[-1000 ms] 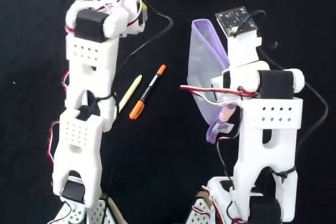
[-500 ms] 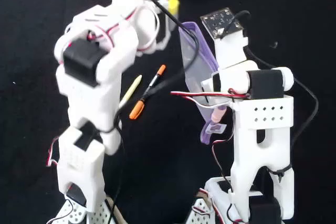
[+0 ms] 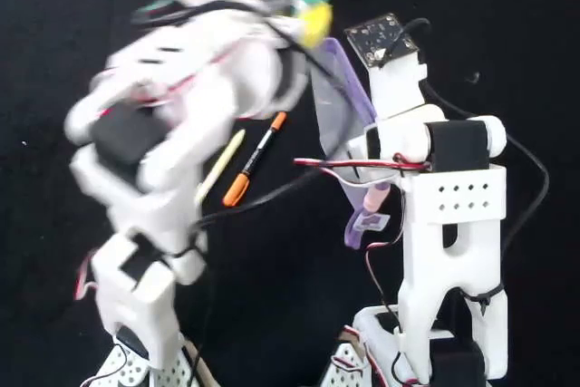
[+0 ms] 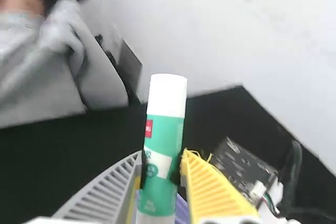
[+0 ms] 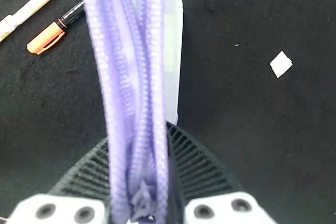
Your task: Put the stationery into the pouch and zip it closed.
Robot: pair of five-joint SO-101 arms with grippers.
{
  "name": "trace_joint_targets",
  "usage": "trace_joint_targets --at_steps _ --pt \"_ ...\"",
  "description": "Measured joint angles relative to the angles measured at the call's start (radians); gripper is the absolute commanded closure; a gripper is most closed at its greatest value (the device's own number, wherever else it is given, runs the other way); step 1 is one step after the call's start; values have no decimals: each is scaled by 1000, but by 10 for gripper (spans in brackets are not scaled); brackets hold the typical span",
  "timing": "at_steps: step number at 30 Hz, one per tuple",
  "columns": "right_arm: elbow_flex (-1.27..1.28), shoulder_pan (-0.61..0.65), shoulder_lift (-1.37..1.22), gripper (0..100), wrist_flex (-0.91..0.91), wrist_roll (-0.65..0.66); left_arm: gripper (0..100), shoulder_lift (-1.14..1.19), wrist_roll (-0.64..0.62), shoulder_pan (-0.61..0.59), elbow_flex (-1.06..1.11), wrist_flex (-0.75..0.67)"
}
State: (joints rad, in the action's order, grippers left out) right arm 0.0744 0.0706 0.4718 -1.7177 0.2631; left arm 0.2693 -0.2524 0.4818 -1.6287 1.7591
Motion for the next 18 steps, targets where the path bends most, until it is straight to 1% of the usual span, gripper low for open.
trace_joint_targets --at_steps 6,9,12,15,18 --pt "0 0 0 988 0 0 972 -146 -2 -204 -2 0" --pt "0 0 0 988 0 0 972 -196 -2 -278 -2 0" --pt "0 0 0 988 0 0 972 -269 -2 -296 -2 0" --pt "0 0 0 988 0 0 972 -393 -2 -298 5 0" --pt "0 0 0 988 0 0 971 -529 -2 -299 69 0"
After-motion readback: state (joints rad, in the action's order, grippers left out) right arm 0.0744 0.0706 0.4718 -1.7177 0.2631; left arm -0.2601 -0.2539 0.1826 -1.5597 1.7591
